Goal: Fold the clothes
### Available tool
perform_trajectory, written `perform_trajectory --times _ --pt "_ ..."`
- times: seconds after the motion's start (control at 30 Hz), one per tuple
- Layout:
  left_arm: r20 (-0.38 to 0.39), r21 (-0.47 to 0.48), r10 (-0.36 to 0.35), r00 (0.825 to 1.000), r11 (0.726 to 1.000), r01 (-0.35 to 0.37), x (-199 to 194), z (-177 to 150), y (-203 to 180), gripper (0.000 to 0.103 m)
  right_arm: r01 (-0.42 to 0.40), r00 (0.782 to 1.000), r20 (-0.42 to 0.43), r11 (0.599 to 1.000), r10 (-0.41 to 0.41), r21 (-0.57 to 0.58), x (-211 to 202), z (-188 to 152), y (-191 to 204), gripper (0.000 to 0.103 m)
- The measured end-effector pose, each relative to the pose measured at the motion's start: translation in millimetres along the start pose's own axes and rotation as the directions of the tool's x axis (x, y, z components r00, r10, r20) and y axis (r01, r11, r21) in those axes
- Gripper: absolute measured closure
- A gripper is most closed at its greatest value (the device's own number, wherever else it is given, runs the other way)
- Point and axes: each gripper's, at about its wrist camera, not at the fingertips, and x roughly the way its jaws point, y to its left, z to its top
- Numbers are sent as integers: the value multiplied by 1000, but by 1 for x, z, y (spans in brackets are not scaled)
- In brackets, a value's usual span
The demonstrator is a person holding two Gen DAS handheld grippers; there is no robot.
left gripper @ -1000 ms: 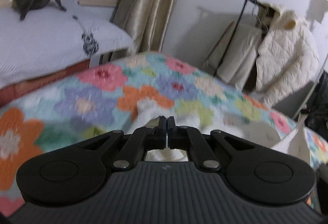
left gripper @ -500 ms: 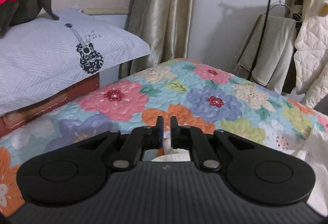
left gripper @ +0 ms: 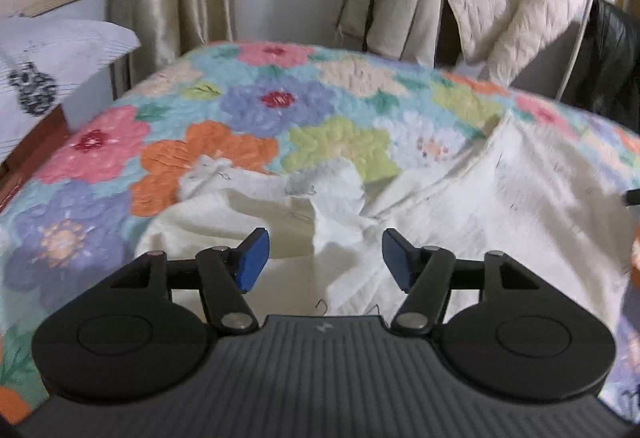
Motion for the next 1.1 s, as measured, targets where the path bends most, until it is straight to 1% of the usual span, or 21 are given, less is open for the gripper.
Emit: perform_trajectory --times 0.03,0.1,0.17,0.27,0.33,0.37,0.4,0.43,0.47,0.5,0.53,0.57,0.6,0.67,0.73,0.8,0.87,0.93,1.0,1.03,1.1 --pt "-3 2 16 1000 1000 -16 8 3 -1 103 -9 1000 8 999 9 47 -7 -10 0 38" --pt "8 4 66 998 998 -66 22 18 -3 103 -28 1000 5 991 28 131 -15 -31 -1 38" --pt "53 18 104 993 994 -105 28 40 -6 103 -56 998 -21 993 59 107 -13 -46 3 38" --pt "141 45 161 977 985 -169 31 74 -13 103 -38 998 -47 998 40 55 -2 -57 0 38" --pt "174 59 201 964 975 -214 35 85 -15 103 -53 997 -49 995 57 84 5 -61 -11 38" --pt "157 69 223 962 969 -236 41 88 -15 101 -69 996 -44 991 74 113 8 -61 -17 38" --pt "107 88 252 962 961 -262 51 87 -15 97 -89 995 -35 985 95 149 9 -61 -23 38" --pt "63 97 284 957 952 -289 58 84 -14 91 -109 993 -21 978 115 179 10 -60 -29 38" --pt "27 95 319 947 943 -320 61 77 -13 79 -124 992 -5 972 128 198 11 -59 -34 38" --pt "-9 95 353 936 932 -351 64 70 -11 75 -132 991 10 969 133 210 11 -57 -38 38" --pt "-22 76 358 933 931 -356 61 62 -9 71 -132 991 22 967 130 218 11 -56 -42 38" --pt "-4 44 323 946 945 -323 48 52 -5 62 -132 991 29 965 129 227 10 -56 -46 38" --pt "22 31 299 954 954 -299 33 42 -2 58 -137 991 35 962 132 236 10 -57 -51 38" --pt "77 12 324 943 945 -326 -2 20 1 40 -149 989 54 951 140 272 11 -57 -59 38" --pt "88 -37 321 943 947 -319 -35 -1 4 36 -163 986 77 935 146 314 12 -57 -66 38" --pt "79 -120 280 957 955 -270 -68 -23 8 36 -165 985 102 924 138 345 12 -56 -72 38" --pt "61 -211 234 970 953 -217 -101 -50 10 36 -131 987 130 929 91 346 9 -54 -75 39" --pt "35 -284 196 980 942 -179 -123 -76 11 36 -107 987 150 930 58 350 5 -53 -80 40" --pt "-4 -351 152 988 925 -143 -139 -103 12 36 -89 986 162 933 33 349 3 -53 -84 45" --pt "-23 -379 132 991 916 -131 -144 -114 12 36 -80 986 166 937 24 339 3 -52 -85 49" --pt "-60 -429 95 994 896 -111 -149 -132 11 36 -64 985 171 952 12 300 4 -51 -83 51"
